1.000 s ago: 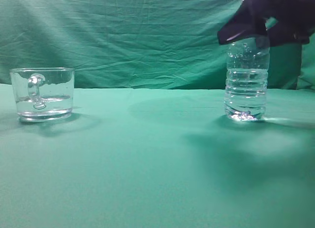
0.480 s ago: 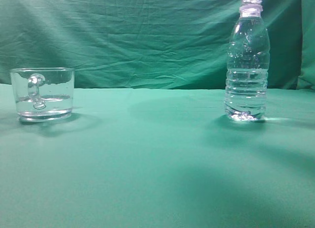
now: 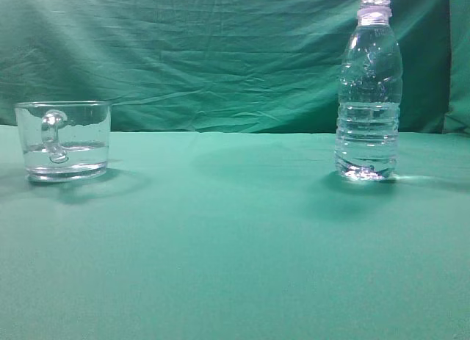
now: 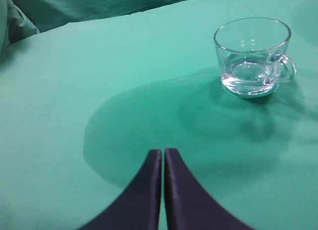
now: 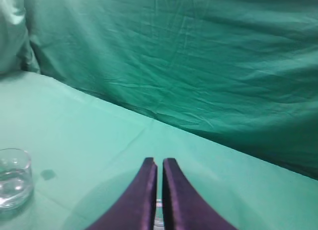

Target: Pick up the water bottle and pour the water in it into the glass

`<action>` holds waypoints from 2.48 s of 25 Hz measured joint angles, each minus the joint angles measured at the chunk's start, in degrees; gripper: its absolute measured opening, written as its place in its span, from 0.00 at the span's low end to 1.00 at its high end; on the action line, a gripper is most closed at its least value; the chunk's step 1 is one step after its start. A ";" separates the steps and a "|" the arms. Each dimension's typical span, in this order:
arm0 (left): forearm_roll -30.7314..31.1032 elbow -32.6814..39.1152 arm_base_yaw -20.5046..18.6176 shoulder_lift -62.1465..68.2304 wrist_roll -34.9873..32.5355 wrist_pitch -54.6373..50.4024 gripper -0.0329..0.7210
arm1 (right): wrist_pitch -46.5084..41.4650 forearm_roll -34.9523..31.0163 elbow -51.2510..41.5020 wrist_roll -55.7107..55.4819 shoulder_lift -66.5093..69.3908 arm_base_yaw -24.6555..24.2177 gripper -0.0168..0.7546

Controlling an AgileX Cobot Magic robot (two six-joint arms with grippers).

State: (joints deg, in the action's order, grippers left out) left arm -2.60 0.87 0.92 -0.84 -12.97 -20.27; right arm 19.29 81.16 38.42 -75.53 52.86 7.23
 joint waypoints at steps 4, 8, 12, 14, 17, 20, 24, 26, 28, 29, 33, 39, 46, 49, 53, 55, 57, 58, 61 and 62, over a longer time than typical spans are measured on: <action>0.00 0.00 0.00 0.00 0.00 0.00 0.04 | 5.33 16.62 0.00 -17.83 -7.68 0.00 0.02; 0.00 0.00 0.00 0.00 0.00 0.00 0.04 | 16.19 19.69 0.00 -22.66 -13.88 0.00 0.02; 0.00 0.00 0.00 0.00 0.00 0.00 0.04 | 22.20 19.69 0.00 -22.77 -18.53 0.00 0.02; 0.00 0.00 0.00 0.00 0.00 0.00 0.04 | 23.06 19.69 0.00 -22.77 -19.82 0.00 0.02; 0.00 0.00 0.00 0.00 0.00 0.00 0.04 | 22.45 19.69 0.00 -23.00 -21.48 0.00 0.02; 0.00 0.00 0.00 0.00 0.00 0.00 0.04 | 13.92 18.01 0.00 -26.76 -24.20 0.00 0.02; 0.00 0.00 0.00 0.00 0.00 0.00 0.04 | -1.36 16.02 0.00 -35.11 -28.68 0.00 0.02; 0.00 0.00 0.00 0.00 0.00 0.00 0.04 | -8.77 15.41 0.00 -37.94 -30.45 0.00 0.02; 0.00 0.00 0.00 0.00 0.00 0.00 0.04 | -15.13 14.42 0.00 -38.01 -31.10 0.00 0.02; 0.00 0.00 0.00 0.00 0.00 0.00 0.04 | -18.37 12.61 0.00 -36.20 -31.39 0.00 0.02; 0.00 0.00 0.00 0.00 0.00 0.00 0.04 | -32.10 -10.06 0.00 -9.73 -32.81 0.00 0.02; 0.00 0.00 0.00 0.00 0.00 0.00 0.04 | -54.23 -53.52 -0.09 47.77 -32.96 0.00 0.02; 0.00 0.00 0.00 0.00 0.00 0.00 0.04 | -61.82 -88.91 -4.55 90.32 -36.99 -1.82 0.02; 0.00 0.00 0.00 0.00 0.00 0.00 0.04 | -57.18 -92.30 -11.06 92.34 -43.27 -5.06 0.02; 0.00 0.00 0.00 0.00 0.00 0.00 0.04 | -49.47 -93.18 -20.46 92.80 -48.59 -6.46 0.02; 0.00 0.00 0.00 0.00 0.00 0.00 0.04 | -46.67 -93.18 -24.37 92.69 -49.29 -6.33 0.02; 0.00 0.00 0.00 0.00 0.00 0.00 0.04 | -45.02 -92.55 -27.15 91.01 -49.46 -5.17 0.02; 0.00 0.00 0.00 0.00 0.00 0.00 0.04 | -44.25 -91.63 -28.47 89.36 -49.88 -4.35 0.02; 0.00 0.00 0.00 0.00 0.00 0.00 0.04 | -43.81 -86.09 -31.28 80.55 -52.17 -2.13 0.02; 0.00 0.00 0.00 0.00 0.00 0.00 0.04 | -43.81 -83.16 -32.12 76.91 -52.82 -1.79 0.02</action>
State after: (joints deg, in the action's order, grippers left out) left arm -2.60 0.87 0.92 -0.84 -12.97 -20.27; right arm -24.52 -1.99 6.30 1.38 0.04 5.44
